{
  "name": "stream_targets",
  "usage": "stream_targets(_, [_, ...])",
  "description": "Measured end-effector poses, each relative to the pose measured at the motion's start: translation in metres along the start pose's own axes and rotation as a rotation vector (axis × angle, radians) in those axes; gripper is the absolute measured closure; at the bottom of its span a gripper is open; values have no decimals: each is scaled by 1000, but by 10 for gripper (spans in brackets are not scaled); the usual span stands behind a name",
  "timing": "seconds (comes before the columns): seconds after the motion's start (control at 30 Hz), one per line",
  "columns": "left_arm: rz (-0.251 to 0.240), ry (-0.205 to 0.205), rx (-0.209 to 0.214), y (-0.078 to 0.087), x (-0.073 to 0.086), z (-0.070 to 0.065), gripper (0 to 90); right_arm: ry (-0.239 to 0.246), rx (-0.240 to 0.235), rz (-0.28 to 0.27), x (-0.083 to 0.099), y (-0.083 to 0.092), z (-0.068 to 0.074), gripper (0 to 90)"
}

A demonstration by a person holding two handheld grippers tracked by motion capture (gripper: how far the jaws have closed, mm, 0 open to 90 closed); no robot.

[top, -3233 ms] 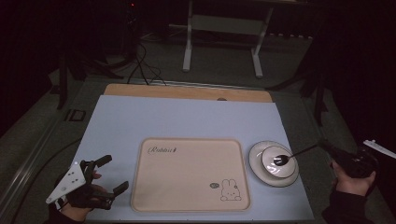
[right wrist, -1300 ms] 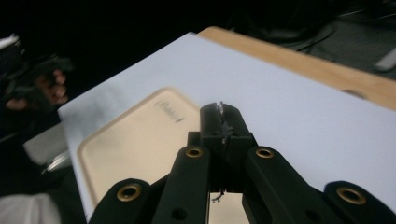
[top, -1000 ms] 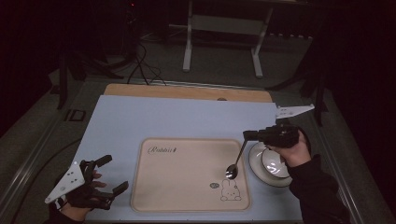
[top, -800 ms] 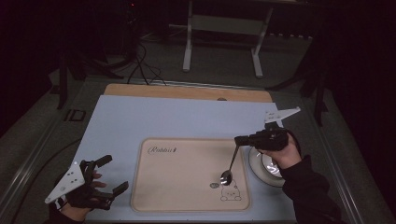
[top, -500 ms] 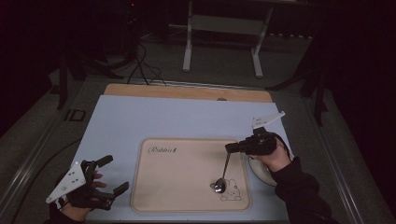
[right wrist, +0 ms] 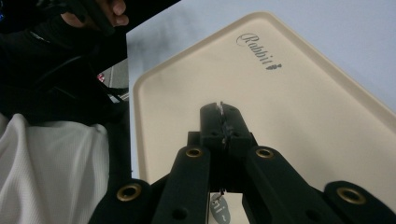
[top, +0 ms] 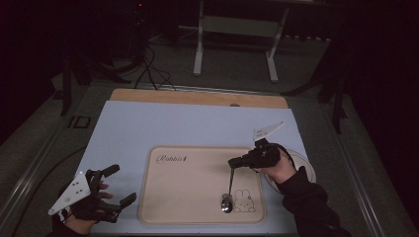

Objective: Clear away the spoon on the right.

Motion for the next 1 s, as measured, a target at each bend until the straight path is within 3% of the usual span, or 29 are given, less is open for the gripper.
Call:
stream_targets(0.13, [1,-1,2,0,0,0,0,-5,14,3,0,-2,-4,889])
stream_targets(0.47, [1,-3,2,0,0,0,0,-24,125,45,6,-15,-16,831])
stream_targets(0.87, [0,-1,5,0,0,0,0,-129,239,66,15,-34,-37,786])
stream_targets(1.0, [0,-3,6,0,0,-1,0,-177,307,87,19,-39,-45,764])
Point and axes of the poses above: each handheld gripper's, and its own axes: y roughly backward along the jaws, x roughly out of its underside, z roughly to its left, the point moved 5 cm from there along -y, roughly forward along the jaws, and after that the axes turned 6 degrees about -x, right-handed, at the moved point
